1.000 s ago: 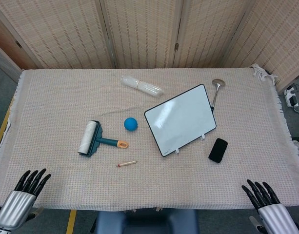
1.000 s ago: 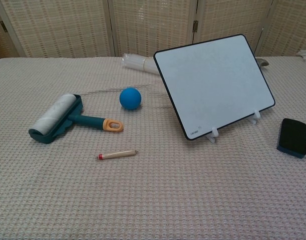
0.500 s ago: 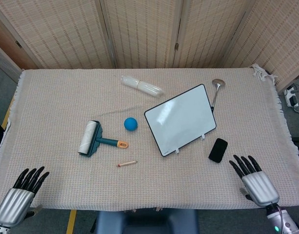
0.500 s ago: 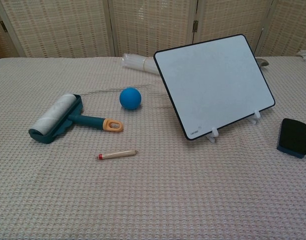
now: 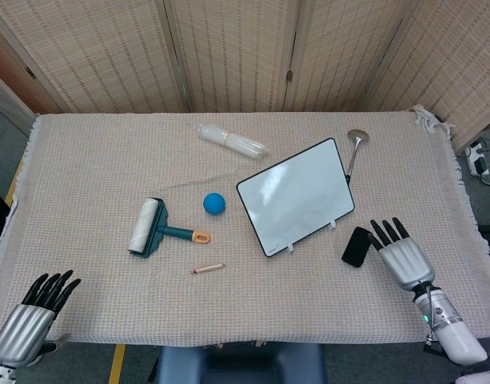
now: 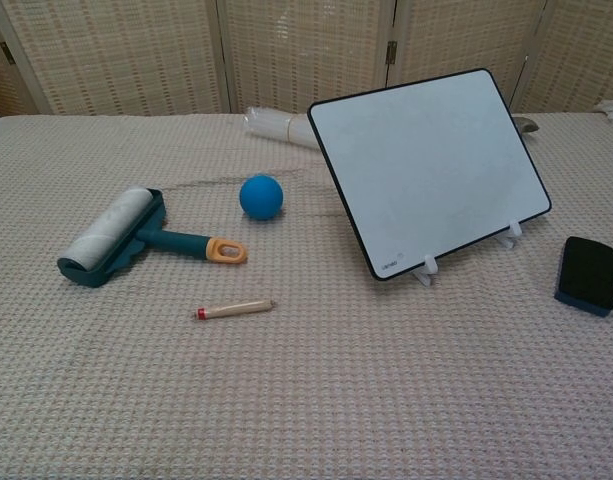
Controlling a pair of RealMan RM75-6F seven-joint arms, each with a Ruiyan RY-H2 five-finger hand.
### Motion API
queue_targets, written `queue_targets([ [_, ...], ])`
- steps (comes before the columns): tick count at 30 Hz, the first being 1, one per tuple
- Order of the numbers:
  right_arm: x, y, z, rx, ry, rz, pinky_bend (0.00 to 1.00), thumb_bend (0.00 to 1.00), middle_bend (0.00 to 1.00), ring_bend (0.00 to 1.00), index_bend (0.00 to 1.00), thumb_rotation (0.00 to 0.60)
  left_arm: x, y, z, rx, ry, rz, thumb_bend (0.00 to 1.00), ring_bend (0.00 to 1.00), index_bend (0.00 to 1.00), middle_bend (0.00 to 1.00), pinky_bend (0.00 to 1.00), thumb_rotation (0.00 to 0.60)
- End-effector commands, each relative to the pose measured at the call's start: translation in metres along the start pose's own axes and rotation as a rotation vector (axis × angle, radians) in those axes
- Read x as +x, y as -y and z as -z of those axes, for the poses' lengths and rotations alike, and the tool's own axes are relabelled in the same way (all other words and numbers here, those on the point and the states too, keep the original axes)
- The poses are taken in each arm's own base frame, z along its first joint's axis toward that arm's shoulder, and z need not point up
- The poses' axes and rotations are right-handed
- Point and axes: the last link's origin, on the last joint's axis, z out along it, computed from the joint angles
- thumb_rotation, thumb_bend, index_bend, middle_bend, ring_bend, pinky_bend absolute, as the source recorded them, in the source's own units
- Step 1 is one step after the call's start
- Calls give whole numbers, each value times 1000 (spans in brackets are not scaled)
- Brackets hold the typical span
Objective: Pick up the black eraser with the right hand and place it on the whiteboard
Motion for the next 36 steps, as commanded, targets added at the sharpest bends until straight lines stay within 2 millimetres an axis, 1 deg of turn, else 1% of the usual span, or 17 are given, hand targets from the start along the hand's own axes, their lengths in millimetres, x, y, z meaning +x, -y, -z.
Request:
queue_targets([
  [1,-1,6,-15,2,-20,56,0,309,0,0,180,600,-1,4,-3,16,10,5,193,0,0,0,0,600],
  [7,-6,21,-31,26,-26,102,0,308,0,0,179,600,1,7,-5,32,16,23,193,0,0,0,0,600],
  [17,-13,38,-38,61,-11,170,0,308,0,0,179,600,3,7,-2,32,1,23,194,0,0,0,0,600],
  [29,-25,50,-49,80,24,182,0,308,0,0,180,600,4,10,-2,39,8,41,194,0,0,0,0,600],
  [36,-27,56,-53,81,26,189,0,309,0,0,246,600,5,11,-1,38,3,44,194,0,0,0,0,600],
])
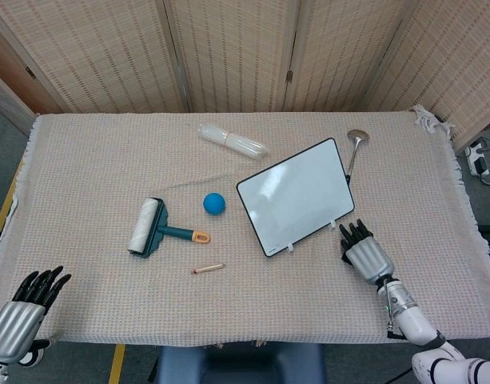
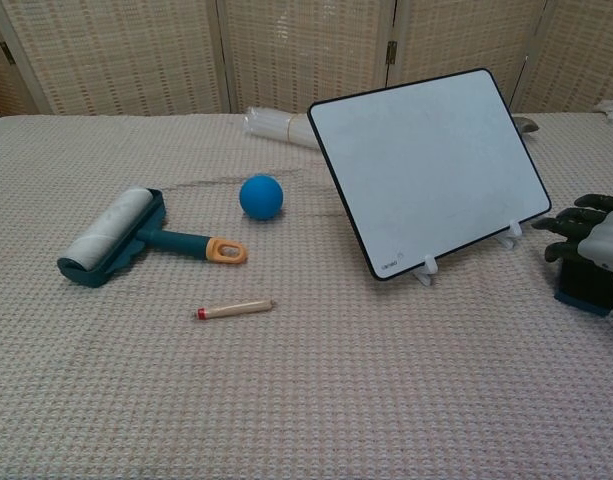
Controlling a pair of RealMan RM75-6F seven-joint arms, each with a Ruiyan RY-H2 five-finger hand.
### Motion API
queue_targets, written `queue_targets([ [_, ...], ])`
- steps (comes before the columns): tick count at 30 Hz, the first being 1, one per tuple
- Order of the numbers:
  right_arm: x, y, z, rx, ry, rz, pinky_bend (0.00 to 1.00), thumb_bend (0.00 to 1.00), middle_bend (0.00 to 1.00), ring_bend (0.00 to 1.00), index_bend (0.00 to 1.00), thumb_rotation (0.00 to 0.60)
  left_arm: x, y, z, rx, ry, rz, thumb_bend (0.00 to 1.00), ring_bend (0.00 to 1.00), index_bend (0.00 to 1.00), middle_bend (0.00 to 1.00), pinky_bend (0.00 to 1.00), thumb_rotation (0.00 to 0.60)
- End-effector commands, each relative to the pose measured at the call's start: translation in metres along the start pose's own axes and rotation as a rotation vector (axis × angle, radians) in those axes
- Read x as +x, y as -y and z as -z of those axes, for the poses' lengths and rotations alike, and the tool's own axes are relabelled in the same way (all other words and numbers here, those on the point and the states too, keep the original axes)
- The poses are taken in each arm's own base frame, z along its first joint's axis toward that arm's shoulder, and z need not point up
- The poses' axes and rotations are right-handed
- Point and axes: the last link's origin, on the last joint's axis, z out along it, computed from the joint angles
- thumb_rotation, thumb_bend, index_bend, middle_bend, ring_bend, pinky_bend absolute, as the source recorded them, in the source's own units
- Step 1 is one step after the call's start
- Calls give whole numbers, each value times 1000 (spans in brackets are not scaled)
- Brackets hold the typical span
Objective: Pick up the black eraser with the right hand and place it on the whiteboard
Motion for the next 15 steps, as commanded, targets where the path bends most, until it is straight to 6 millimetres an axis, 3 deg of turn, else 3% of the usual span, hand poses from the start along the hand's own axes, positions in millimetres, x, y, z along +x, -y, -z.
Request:
queue_targets([
  [1,-1,2,-2,1,6,3,0,309,0,0,248,600,0,0,0,-1,0,2,194,0,0,0,0,600],
  [15,-1,6,-6,-20,-16,8,0,309,0,0,411,600,2,1,3,-11,-8,5,194,0,0,0,0,600],
])
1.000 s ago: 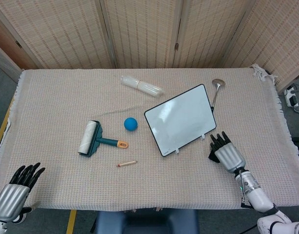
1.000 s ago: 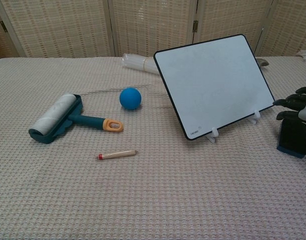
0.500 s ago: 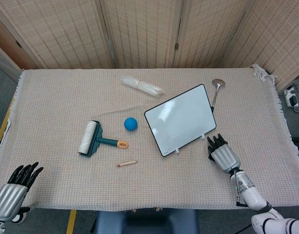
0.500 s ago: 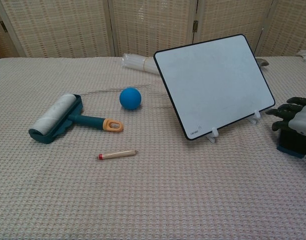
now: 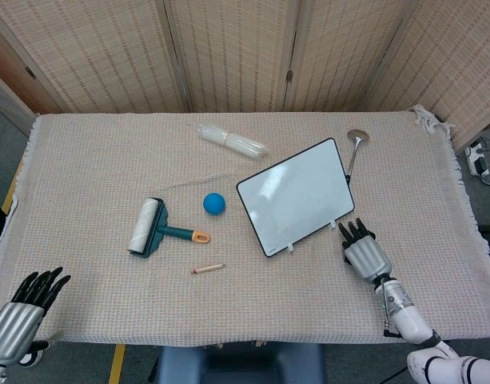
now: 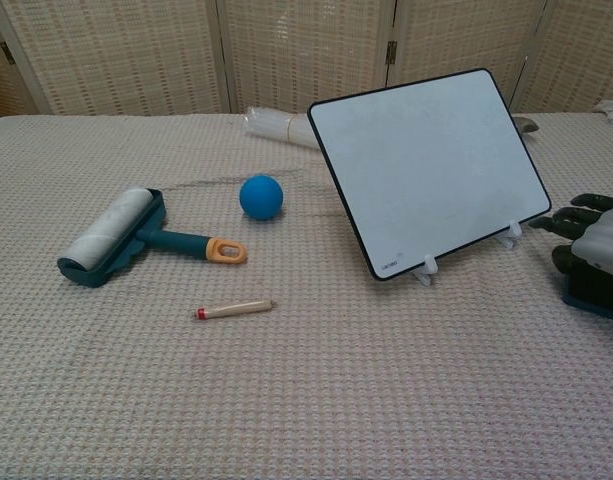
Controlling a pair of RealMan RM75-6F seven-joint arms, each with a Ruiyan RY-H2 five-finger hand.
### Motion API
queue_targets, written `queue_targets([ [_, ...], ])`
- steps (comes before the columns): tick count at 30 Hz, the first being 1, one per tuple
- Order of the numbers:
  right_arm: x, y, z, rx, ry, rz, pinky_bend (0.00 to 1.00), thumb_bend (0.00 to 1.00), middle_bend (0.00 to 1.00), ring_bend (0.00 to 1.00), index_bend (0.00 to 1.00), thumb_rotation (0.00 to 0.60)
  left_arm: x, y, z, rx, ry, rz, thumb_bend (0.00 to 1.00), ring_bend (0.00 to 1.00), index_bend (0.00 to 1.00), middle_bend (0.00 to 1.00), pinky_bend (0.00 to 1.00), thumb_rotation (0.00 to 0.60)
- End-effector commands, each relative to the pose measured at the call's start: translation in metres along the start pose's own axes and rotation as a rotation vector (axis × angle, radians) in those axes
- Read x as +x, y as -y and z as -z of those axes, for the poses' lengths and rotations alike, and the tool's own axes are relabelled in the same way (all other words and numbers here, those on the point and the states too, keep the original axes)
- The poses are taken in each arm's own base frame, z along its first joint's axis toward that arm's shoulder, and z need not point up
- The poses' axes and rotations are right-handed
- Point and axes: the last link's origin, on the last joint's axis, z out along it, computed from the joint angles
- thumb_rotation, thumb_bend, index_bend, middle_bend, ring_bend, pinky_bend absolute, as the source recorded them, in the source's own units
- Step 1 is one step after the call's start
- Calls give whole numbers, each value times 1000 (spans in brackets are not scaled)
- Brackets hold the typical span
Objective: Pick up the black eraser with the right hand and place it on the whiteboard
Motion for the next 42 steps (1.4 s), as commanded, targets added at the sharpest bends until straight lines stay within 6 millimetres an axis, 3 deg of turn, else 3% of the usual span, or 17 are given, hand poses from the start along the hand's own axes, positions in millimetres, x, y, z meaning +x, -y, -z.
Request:
queue_targets([
  [1,1,1,-1,-5,-15,2,0,308,1,0,432,600,0,0,0,2,-2,1,194,0,0,0,0,600],
  [7,3,2,1,-7,-51,-7,0,309,34,11,552,600,0,0,1,2,-3,1,195,0,0,0,0,600],
  [12,14,-4,14,-27,-156,-38,0,308,69,34,619,600,1,-1,1,-4,-11,2,195,0,0,0,0,600],
  [16,25,-14,24,-81,-234,-101,0,308,74,4,634,600,2,-1,3,-5,-10,10,194,0,0,0,0,600],
  [22,40,-16,22,-202,-359,-125,0,308,74,0,639,600,4,-1,4,-14,-15,18,194,0,0,0,0,600],
  [27,49,3,3,-285,-447,-133,0,308,83,0,639,600,5,1,4,-18,-12,27,195,0,0,0,0,600],
  [35,75,36,-45,-306,-492,-271,0,309,104,7,642,600,13,5,8,-13,-40,50,195,0,0,0,0,600],
  [42,85,47,-67,-352,-485,-293,0,309,105,13,642,600,15,7,10,-11,-43,58,194,0,0,0,0,600],
])
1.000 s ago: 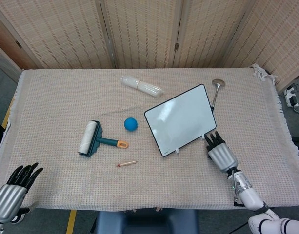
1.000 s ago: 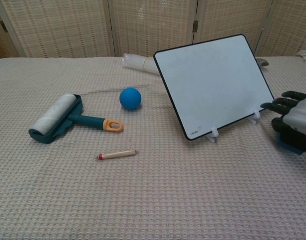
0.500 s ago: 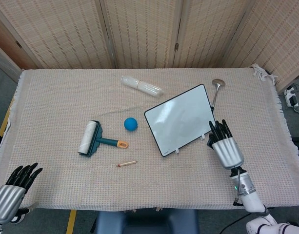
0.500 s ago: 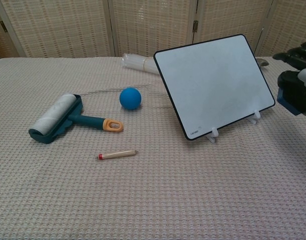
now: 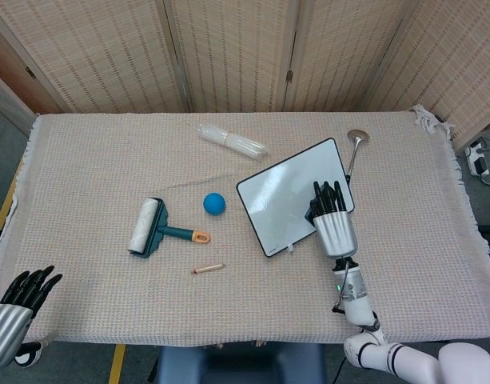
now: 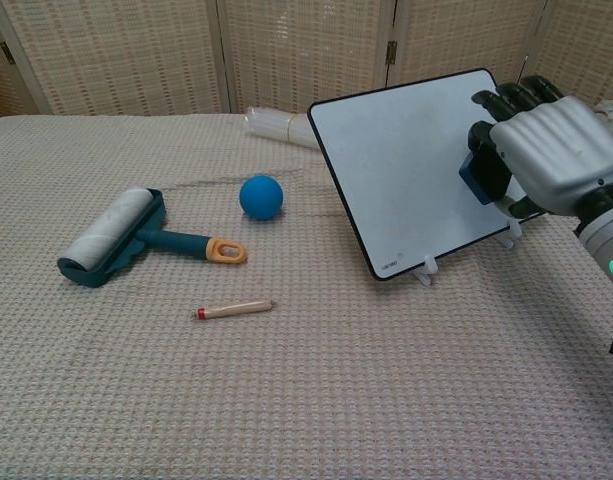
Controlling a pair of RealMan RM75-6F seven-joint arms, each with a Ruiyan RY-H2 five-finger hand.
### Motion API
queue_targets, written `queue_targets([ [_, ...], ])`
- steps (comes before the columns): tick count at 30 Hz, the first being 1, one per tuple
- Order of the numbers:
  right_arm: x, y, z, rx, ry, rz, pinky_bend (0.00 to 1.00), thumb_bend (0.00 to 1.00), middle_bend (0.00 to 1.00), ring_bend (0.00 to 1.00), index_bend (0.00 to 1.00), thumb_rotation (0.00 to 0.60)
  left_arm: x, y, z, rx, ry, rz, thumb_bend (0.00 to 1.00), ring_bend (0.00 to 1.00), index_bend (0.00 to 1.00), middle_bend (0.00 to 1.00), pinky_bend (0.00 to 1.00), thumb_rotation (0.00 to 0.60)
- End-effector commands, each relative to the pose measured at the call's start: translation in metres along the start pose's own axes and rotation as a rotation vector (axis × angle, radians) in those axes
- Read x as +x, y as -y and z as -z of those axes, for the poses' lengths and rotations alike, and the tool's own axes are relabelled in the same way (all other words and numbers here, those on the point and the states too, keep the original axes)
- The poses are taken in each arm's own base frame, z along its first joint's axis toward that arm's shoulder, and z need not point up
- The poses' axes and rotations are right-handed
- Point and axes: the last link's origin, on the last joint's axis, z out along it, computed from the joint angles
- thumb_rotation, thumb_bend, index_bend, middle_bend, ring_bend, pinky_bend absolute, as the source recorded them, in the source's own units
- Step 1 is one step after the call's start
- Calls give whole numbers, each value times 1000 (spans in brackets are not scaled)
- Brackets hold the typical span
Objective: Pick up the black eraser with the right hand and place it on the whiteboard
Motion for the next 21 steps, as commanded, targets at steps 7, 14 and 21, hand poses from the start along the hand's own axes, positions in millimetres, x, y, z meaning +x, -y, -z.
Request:
queue_targets([
  [7,-3,17,-16,-20,-16,-16,0,308,103,20,642,600,5,5,2,19,-16,18,195,0,0,0,0,600],
  [14,-6,27,-16,-13,-2,-13,0,309,79,7,513,600,10,5,6,43,-71,11,194,0,0,0,0,600],
  [21,-9,28,-13,-11,33,7,0,308,17,0,256,600,10,6,7,61,-81,1,194,0,0,0,0,600],
])
